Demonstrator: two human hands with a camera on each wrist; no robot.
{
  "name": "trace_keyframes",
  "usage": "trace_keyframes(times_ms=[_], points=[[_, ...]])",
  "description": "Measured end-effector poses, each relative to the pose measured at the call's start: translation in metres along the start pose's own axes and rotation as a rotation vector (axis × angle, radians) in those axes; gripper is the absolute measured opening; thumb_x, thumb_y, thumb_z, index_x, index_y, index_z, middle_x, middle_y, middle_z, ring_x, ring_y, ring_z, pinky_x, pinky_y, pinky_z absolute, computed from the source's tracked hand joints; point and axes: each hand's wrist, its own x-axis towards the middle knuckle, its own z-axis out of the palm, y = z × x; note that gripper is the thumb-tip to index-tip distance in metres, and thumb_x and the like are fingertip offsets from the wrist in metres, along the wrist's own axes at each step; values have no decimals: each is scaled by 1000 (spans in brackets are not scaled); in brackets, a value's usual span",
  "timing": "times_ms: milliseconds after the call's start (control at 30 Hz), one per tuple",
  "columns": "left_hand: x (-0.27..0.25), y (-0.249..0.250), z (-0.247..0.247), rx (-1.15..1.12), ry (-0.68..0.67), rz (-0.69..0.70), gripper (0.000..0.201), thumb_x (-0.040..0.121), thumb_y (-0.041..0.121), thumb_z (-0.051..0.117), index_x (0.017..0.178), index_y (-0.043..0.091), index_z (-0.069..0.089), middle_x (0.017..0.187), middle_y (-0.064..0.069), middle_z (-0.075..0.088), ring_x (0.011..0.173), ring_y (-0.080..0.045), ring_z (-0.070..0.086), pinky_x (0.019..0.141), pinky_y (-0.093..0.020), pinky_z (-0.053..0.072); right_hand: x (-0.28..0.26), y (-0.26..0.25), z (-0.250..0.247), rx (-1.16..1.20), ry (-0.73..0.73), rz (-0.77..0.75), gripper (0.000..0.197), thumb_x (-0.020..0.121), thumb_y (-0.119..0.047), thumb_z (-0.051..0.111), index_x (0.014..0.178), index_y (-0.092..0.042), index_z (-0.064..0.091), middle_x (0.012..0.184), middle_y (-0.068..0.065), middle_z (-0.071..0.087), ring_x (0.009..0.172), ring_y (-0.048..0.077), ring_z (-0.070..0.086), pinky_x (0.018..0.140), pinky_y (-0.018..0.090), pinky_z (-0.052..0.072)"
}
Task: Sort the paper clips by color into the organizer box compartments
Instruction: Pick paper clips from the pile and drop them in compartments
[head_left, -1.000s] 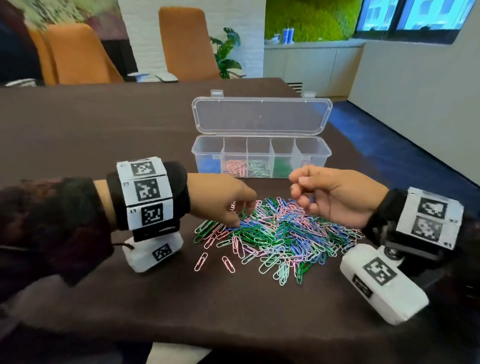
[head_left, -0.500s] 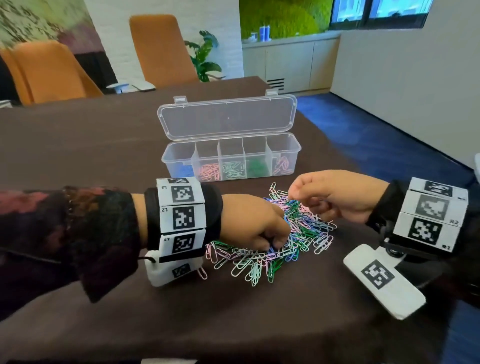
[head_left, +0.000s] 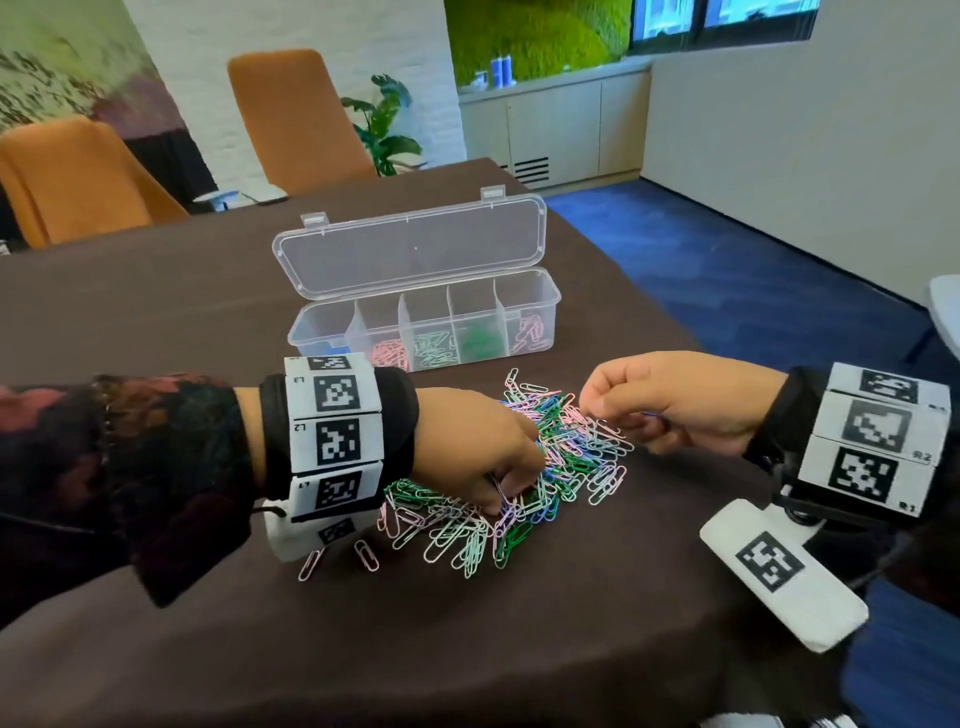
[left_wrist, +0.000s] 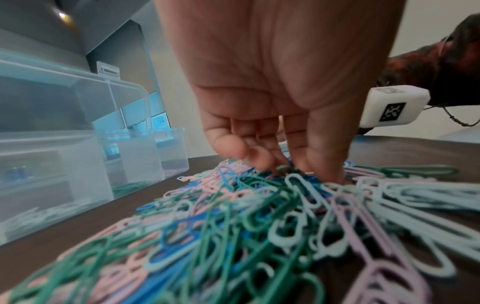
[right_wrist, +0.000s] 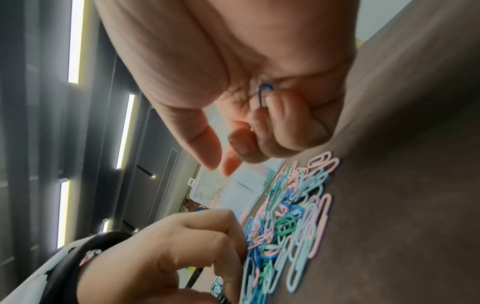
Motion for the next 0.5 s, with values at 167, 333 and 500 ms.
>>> trace_keyframes(times_ms=[167,333,500], points=[[1,2,2,58,46,69,9,85,21,63,89,12,61,91,8,40,82,-17,48,67,-27,35,-2,4,4,19,-19,-2,17,91,-5,51,77,-15,55,54,-4,35,46,6,24,37,14,17],[-4,-3,9,-24,145,99,4,84,14,60,86,11,59,90,0,55,80,-21,53,70,-28,40,-2,6,5,10,-23,5,19,91,-5,50,76,-16,55,53,-4,35,45,5,24,37,14,17],[-9,-13,6,-280,238,25,13,85,14,65,79,19,56,76,4,59,61,-3,48,63,-14,37,-1,3,8,12,-24,5,19,91,-5,51,76,-16,56,53,-5,36,45,6,24,38,14,17]])
